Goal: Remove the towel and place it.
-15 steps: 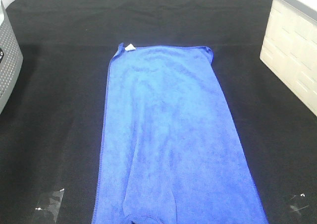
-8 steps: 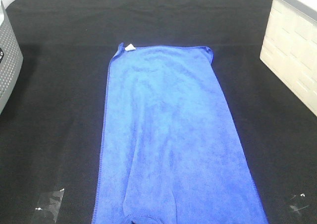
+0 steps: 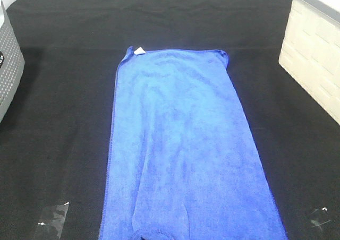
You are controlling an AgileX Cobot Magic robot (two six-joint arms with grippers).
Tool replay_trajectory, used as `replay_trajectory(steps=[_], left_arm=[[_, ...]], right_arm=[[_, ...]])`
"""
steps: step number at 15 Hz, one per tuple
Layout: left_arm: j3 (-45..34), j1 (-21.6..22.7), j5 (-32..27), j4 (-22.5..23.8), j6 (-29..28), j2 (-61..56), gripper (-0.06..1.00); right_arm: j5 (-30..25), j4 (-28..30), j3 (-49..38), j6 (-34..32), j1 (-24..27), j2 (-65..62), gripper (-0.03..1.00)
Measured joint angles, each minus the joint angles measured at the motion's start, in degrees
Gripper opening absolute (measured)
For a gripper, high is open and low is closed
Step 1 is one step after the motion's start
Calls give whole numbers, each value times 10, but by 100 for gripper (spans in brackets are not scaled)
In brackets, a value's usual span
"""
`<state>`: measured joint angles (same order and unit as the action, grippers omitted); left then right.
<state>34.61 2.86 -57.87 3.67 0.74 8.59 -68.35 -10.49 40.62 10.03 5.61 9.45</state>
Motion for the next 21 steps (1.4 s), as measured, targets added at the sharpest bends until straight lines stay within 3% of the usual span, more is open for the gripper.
replay_trajectory(steps=[3, 8, 13, 16, 21], left_arm=[[-8, 0, -19, -9, 0, -86, 67], [-52, 0, -30, -32, 2, -89, 67], [-60, 0, -23, -32, 3, -89, 67], [-60, 0, -23, -37, 3, -89, 67], [-60, 0, -23, -37, 2, -89, 67]], right_arm=[[-7, 13, -38, 0, 0, -73, 75], [-18, 17, -116, 0, 0, -97, 75], [-2, 17, -125, 0, 0, -97, 75], [39, 17, -142, 0, 0, -97, 75], [43, 6, -142, 15, -12, -97, 75]])
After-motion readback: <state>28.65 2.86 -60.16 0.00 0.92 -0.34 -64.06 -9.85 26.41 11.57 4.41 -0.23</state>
